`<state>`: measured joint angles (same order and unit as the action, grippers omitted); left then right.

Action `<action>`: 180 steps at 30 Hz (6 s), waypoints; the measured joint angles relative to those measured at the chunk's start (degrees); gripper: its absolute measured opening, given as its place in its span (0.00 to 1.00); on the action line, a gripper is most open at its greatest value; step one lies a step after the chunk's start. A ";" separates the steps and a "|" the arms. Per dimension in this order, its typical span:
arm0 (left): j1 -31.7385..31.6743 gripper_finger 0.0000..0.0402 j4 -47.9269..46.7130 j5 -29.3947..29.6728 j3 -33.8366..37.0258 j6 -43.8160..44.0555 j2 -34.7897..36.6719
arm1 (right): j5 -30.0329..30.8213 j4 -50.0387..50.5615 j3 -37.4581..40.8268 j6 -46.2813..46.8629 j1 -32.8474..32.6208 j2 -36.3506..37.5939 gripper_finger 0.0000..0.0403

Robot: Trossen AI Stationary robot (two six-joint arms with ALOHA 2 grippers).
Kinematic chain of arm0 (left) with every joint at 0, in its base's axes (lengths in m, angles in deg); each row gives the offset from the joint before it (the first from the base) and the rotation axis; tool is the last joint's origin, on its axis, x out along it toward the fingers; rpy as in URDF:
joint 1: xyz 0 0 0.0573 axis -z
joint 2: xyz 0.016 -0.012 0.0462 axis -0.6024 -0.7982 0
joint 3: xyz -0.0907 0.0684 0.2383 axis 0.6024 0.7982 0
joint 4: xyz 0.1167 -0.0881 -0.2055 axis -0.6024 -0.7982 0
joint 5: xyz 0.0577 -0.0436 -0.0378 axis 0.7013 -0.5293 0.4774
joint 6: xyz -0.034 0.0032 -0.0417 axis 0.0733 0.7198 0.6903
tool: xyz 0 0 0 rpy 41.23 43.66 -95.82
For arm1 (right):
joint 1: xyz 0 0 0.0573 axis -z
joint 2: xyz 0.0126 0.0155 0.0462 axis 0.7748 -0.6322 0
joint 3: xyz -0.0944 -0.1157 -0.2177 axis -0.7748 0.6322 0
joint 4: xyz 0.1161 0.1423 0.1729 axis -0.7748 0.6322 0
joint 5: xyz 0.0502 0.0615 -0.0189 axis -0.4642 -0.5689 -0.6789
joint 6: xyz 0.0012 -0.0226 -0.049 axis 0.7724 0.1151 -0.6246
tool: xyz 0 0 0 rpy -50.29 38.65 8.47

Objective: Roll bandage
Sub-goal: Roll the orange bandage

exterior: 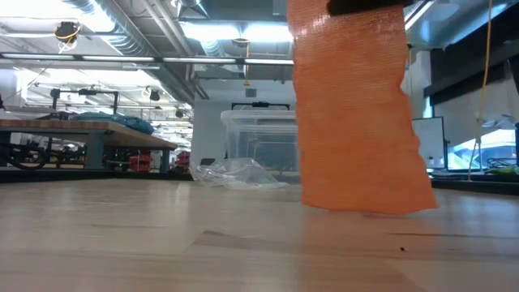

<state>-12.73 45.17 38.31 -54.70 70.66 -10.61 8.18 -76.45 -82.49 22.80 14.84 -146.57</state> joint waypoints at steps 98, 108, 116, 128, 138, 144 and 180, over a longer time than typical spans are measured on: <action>-4.23 0.01 -24.64 27.17 0.04 -21.52 -6.04 | -27.43 51.94 -26.22 12.63 33.53 0.15 0.34; -6.41 0.01 -29.14 27.75 0.04 -17.56 -6.04 | -30.25 59.81 -32.94 12.55 33.35 0.15 0.53; -7.15 0.01 -30.73 27.70 0.04 -16.49 -6.04 | -31.92 61.56 -36.13 12.64 33.35 0.20 0.53; -7.13 0.01 -33.74 26.67 0.00 -16.66 -6.00 | -31.09 63.37 -34.49 26.05 34.86 -0.09 0.53; -10.17 0.01 -42.43 30.11 0.00 -11.90 -6.00 | -36.18 63.24 -33.49 29.04 33.91 -0.31 0.53; -12.00 0.01 -45.03 23.42 0.00 -6.78 -6.00 | -28.34 60.75 -29.48 29.11 33.74 -0.26 0.53; -9.14 0.01 -41.54 13.62 0.00 8.35 7.71 | 4.15 28.48 1.40 21.29 3.70 19.58 0.53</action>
<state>-21.87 3.62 51.93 -54.70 79.00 -2.90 12.33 -47.97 -81.09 44.09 18.54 -126.99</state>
